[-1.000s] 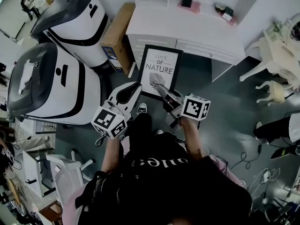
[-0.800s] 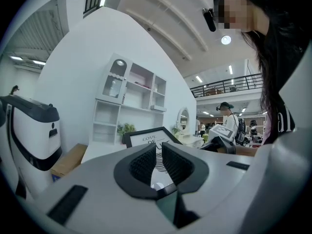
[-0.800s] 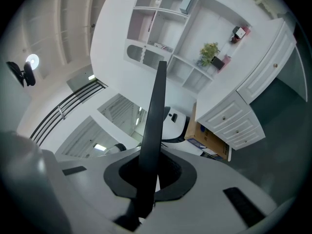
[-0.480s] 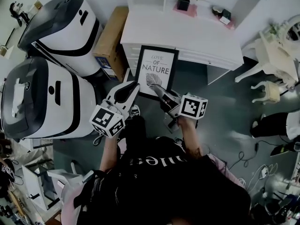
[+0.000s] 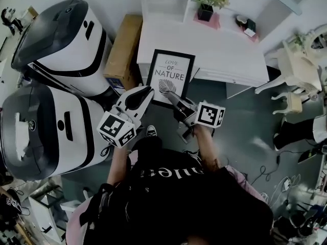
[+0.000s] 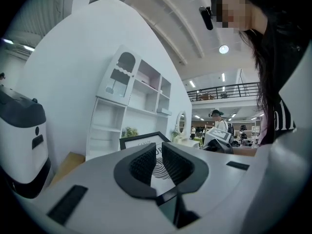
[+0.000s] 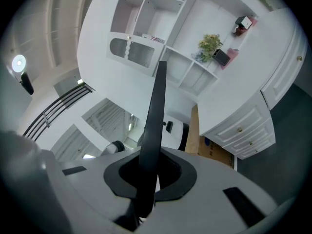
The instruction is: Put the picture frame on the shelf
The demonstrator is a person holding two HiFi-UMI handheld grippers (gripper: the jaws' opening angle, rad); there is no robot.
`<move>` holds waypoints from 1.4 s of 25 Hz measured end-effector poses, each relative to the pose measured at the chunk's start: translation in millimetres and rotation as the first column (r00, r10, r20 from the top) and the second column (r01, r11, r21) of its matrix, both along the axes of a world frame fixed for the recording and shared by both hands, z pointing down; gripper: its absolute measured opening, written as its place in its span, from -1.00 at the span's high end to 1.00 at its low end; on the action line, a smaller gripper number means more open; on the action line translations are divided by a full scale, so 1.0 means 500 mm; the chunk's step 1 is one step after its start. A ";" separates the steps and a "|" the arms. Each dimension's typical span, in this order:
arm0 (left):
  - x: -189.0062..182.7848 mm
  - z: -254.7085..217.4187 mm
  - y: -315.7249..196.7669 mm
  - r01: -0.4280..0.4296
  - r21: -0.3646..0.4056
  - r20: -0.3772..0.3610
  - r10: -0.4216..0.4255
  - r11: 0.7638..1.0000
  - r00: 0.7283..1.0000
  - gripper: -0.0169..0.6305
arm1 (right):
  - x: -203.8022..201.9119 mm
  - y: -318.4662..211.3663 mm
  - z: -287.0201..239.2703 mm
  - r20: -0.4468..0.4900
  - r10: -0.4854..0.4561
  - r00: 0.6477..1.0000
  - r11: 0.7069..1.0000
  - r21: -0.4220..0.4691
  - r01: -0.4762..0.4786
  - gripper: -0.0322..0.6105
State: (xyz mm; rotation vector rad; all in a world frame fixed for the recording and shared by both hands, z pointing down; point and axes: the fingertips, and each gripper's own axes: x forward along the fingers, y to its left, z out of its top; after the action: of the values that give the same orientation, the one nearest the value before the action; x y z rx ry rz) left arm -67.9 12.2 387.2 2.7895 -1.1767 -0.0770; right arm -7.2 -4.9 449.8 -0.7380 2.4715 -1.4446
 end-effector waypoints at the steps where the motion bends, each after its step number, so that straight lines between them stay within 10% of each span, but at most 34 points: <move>1: -0.013 0.000 -0.016 -0.005 0.000 -0.003 0.005 1.000 1.000 0.80 | -0.009 -0.016 0.005 -0.013 0.013 1.000 1.000 -0.012 -0.013 0.73; 35: -0.103 0.030 -0.379 -0.037 -0.029 -0.013 0.037 0.999 0.999 0.80 | -0.097 -0.421 0.002 0.004 0.021 1.000 1.000 -0.002 -0.021 0.73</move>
State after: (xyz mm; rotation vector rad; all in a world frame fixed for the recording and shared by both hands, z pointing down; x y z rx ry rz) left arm -119.2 -177.0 402.1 2.7804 -1.1141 -0.0731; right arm -55.8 -215.3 450.9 -0.7578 2.4521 -1.4404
